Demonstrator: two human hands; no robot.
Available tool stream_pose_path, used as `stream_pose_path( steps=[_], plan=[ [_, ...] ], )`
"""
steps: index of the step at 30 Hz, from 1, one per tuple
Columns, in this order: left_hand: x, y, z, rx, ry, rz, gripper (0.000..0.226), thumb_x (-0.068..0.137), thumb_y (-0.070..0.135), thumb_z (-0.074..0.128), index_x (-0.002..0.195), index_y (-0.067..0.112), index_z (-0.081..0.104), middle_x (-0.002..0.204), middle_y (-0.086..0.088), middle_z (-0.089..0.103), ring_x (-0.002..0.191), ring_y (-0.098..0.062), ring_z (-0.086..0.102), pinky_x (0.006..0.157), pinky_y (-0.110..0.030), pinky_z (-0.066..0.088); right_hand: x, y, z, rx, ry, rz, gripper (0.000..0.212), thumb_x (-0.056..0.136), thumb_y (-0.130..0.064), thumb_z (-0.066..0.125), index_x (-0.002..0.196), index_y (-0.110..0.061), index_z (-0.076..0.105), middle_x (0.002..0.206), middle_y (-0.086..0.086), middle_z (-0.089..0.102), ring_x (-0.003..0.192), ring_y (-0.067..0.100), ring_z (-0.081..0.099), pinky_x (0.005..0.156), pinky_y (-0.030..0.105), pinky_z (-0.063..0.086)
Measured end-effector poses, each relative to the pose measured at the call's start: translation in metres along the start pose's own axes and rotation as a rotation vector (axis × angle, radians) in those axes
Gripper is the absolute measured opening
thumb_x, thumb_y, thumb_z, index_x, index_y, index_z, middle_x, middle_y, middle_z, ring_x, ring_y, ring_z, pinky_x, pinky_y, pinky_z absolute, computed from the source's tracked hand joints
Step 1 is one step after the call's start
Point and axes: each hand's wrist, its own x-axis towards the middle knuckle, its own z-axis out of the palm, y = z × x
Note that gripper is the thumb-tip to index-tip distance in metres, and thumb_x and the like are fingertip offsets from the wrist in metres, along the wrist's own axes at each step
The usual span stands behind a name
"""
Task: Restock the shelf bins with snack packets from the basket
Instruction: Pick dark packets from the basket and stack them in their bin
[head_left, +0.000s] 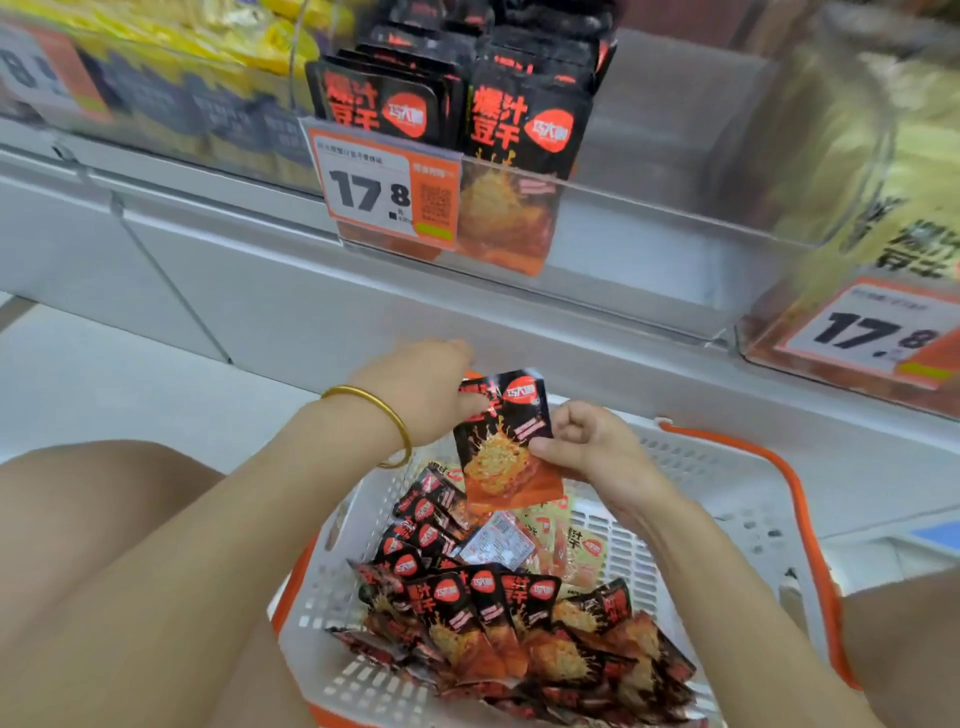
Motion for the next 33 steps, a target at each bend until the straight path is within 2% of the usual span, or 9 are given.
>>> stream_pose_path(
  steps=[5, 9, 12, 16, 19, 23, 27, 30, 33],
  plan=[
    [-0.005, 0.012, -0.031, -0.413, 0.178, 0.155, 0.018, 0.085, 0.018, 0.067, 0.098, 0.008, 0.060, 0.088, -0.004, 0.060, 0.065, -0.014, 0.050, 0.061, -0.028, 0.043, -0.036, -0.072, 0.002, -0.016, -0.038, -0.173, 0.037, 0.085, 0.005, 0.061, 0.112, -0.017, 0.050, 0.093, 0.005, 0.070, 0.074, 0.015, 0.064, 0.059, 0.024, 0.053],
    [-0.015, 0.015, -0.072, -0.734, 0.623, 0.243, 0.020, 0.081, 0.016, 0.071, 0.097, 0.019, 0.059, 0.081, 0.009, 0.055, 0.065, 0.002, 0.051, 0.062, -0.013, 0.042, -0.045, -0.141, 0.007, -0.110, 0.022, -0.450, 0.050, 0.079, 0.004, 0.067, 0.118, -0.021, 0.048, 0.087, -0.002, 0.069, 0.073, 0.012, 0.063, 0.062, 0.029, 0.053],
    [-0.014, 0.011, -0.093, -0.553, 1.028, 0.238, 0.033, 0.084, 0.026, 0.058, 0.112, 0.009, 0.057, 0.104, -0.006, 0.056, 0.094, -0.013, 0.055, 0.083, -0.021, 0.044, -0.034, -0.188, 0.006, -0.092, 0.250, -0.704, 0.037, 0.069, -0.009, 0.065, 0.101, -0.021, 0.050, 0.088, -0.002, 0.066, 0.078, 0.010, 0.064, 0.069, 0.033, 0.054],
    [0.001, -0.001, -0.088, -0.177, 1.036, 0.186, 0.042, 0.083, 0.030, 0.046, 0.114, 0.005, 0.056, 0.111, -0.016, 0.056, 0.104, -0.035, 0.050, 0.089, -0.033, 0.031, -0.007, -0.217, 0.006, -0.124, 0.550, -0.905, 0.029, 0.074, -0.005, 0.063, 0.088, -0.022, 0.044, 0.086, -0.002, 0.061, 0.079, 0.010, 0.059, 0.080, 0.036, 0.050],
    [0.006, -0.002, -0.073, -0.126, 1.030, 0.174, 0.040, 0.080, 0.022, 0.051, 0.115, 0.003, 0.057, 0.121, -0.019, 0.052, 0.110, -0.038, 0.049, 0.094, -0.035, 0.031, 0.010, -0.208, 0.014, -0.283, 0.585, -0.833, 0.024, 0.073, -0.008, 0.066, 0.093, -0.009, 0.053, 0.083, -0.005, 0.061, 0.082, 0.021, 0.061, 0.082, 0.045, 0.050],
    [0.010, -0.001, -0.069, -0.144, 1.024, 0.151, 0.039, 0.078, 0.018, 0.053, 0.115, 0.005, 0.057, 0.126, -0.019, 0.049, 0.114, -0.037, 0.047, 0.096, -0.045, 0.038, 0.020, -0.191, 0.022, -0.714, 0.680, -0.669, 0.026, 0.076, -0.022, 0.073, 0.093, -0.010, 0.058, 0.088, -0.002, 0.063, 0.086, 0.023, 0.058, 0.075, 0.038, 0.046],
    [0.012, -0.001, -0.071, -0.132, 0.988, 0.148, 0.038, 0.076, 0.017, 0.054, 0.112, 0.004, 0.058, 0.127, -0.019, 0.049, 0.114, -0.038, 0.048, 0.093, -0.046, 0.039, 0.028, -0.204, 0.021, -1.004, 0.623, -0.440, 0.030, 0.074, -0.032, 0.075, 0.071, -0.014, 0.051, 0.089, 0.008, 0.067, 0.087, 0.029, 0.061, 0.065, 0.032, 0.045],
    [0.011, -0.003, -0.069, -0.122, 0.955, 0.150, 0.039, 0.077, 0.021, 0.048, 0.111, 0.005, 0.058, 0.129, -0.019, 0.048, 0.114, -0.039, 0.048, 0.092, -0.049, 0.041, 0.031, -0.214, 0.020, -1.109, 0.531, -0.302, 0.041, 0.073, -0.037, 0.077, 0.061, -0.016, 0.045, 0.084, 0.011, 0.069, 0.083, 0.028, 0.066, 0.068, 0.032, 0.052],
    [0.008, -0.004, -0.066, -0.130, 0.943, 0.171, 0.039, 0.079, 0.022, 0.043, 0.111, 0.005, 0.058, 0.133, -0.019, 0.045, 0.116, -0.037, 0.047, 0.093, -0.049, 0.041, 0.029, -0.217, 0.015, -1.091, 0.488, -0.226, 0.034, 0.077, -0.044, 0.073, 0.071, -0.013, 0.059, 0.080, 0.007, 0.070, 0.080, 0.024, 0.066, 0.073, 0.034, 0.054]
  ],
)
